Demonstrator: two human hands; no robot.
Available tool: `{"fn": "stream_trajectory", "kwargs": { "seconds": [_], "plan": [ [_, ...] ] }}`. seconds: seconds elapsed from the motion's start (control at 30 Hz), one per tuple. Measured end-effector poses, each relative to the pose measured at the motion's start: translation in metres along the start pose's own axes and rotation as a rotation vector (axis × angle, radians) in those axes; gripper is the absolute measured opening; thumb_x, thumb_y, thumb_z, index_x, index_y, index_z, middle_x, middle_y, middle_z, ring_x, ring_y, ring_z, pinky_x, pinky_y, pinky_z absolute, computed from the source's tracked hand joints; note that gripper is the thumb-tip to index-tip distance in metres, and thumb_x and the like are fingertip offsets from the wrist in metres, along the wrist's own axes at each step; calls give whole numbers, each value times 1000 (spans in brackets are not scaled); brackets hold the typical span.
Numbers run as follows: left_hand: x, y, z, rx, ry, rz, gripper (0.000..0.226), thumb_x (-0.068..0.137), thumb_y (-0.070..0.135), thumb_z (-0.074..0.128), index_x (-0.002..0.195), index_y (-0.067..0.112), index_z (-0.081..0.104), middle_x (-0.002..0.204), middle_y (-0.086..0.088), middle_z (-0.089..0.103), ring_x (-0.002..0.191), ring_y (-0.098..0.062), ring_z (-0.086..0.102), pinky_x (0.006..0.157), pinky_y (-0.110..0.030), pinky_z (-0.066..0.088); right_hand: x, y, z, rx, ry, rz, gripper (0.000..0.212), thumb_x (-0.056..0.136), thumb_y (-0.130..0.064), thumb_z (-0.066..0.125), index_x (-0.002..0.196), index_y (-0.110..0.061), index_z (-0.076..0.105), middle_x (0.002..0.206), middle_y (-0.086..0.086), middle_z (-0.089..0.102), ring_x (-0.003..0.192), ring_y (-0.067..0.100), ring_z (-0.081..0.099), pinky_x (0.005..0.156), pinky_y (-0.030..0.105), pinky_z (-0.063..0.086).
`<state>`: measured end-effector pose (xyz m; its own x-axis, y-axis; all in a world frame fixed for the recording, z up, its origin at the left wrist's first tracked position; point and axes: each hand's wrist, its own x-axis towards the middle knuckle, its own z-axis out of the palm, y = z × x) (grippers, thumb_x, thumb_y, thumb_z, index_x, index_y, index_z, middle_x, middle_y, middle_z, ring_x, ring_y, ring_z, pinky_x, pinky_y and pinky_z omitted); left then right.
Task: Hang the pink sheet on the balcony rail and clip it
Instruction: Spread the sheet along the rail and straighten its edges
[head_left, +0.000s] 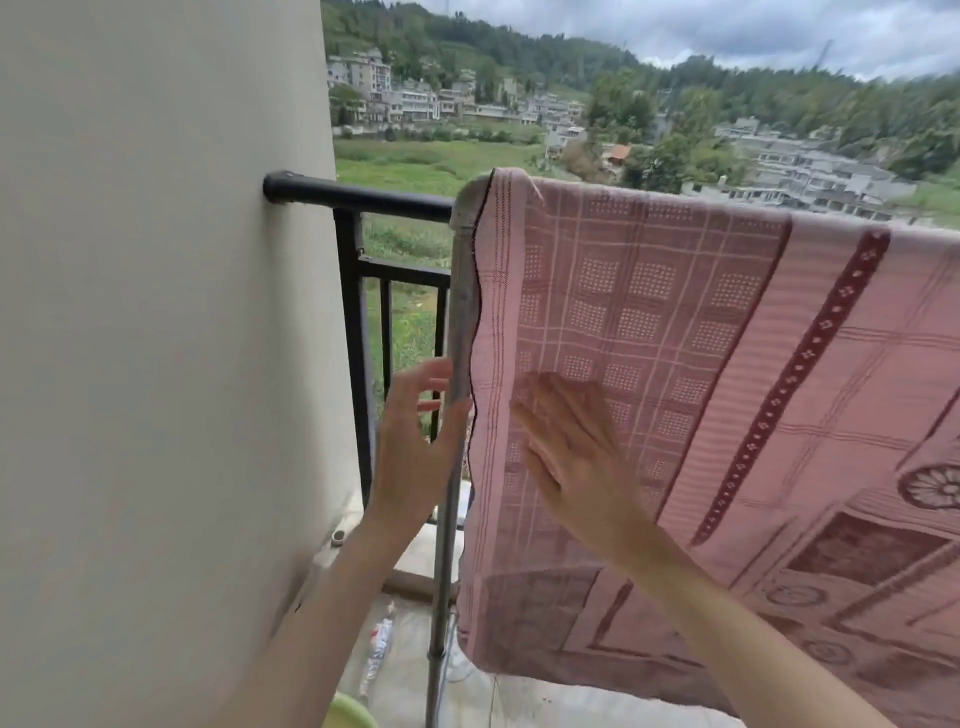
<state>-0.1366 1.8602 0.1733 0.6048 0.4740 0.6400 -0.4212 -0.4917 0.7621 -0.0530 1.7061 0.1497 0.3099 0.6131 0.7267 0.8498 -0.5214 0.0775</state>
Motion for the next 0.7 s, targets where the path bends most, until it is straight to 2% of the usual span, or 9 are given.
{"fn": "stream_trajectory", "kwargs": {
  "seconds": [0.07,0.13,0.23,0.33,0.4,0.47,0.53,0.63,0.7],
  "plan": [
    [-33,-28,8,3,-99,-106,43,86,10,63,122,25,46,112,16,54,102,10,52,84,-7,42,-37,-1,20,-2,-133,77,44,92,-24,45,136,-19,40,144,10,42,136,28,35,105,59,32],
    [-57,-51,19,10,-219,-224,54,87,11,61,131,29,37,124,13,50,111,10,48,93,-11,41,-69,0,34,4,-250,168,47,92,-26,42,139,-21,35,144,8,43,135,28,36,103,59,33],
    [-81,-78,41,91,-341,-343,65,89,15,59,143,22,24,140,4,40,124,-6,42,103,-26,37,-104,2,45,37,-375,297,48,92,-30,39,138,-20,34,144,8,43,134,27,39,104,60,32],
    [-96,-92,56,188,-270,-336,63,91,16,56,144,16,23,141,-4,40,129,-17,40,107,-34,34,-135,3,52,83,-422,406,47,90,-32,37,135,-19,39,141,9,46,130,27,44,104,57,34],
    [-105,-99,64,205,-183,-364,57,93,18,52,144,17,24,138,4,39,128,-11,38,106,-31,34,-154,2,56,122,-453,469,47,90,-32,35,136,-21,36,141,7,46,131,26,42,104,55,35],
    [-114,-108,73,215,-190,-440,62,93,25,51,145,16,19,141,10,31,130,-3,28,106,-26,28,-170,4,60,154,-489,522,49,90,-34,32,138,-22,34,143,5,44,133,25,40,106,53,34],
    [-118,-119,84,203,-231,-533,68,89,29,56,145,14,19,144,2,35,131,-8,33,108,-33,33,-177,9,65,190,-512,558,51,90,-37,31,139,-21,35,144,4,42,134,24,38,106,53,34],
    [-125,-127,93,180,-224,-629,45,90,26,56,131,16,39,106,8,60,92,-3,55,83,-24,49,-179,14,73,285,-498,624,58,90,-47,30,140,-20,37,145,3,41,134,22,37,108,49,33],
    [-139,-131,98,243,-218,-534,31,89,21,54,118,10,49,97,1,60,89,-15,57,86,-38,49,-175,14,76,418,-493,730,68,85,-61,30,140,-22,35,146,1,40,134,18,36,112,39,28]
  ]
}}
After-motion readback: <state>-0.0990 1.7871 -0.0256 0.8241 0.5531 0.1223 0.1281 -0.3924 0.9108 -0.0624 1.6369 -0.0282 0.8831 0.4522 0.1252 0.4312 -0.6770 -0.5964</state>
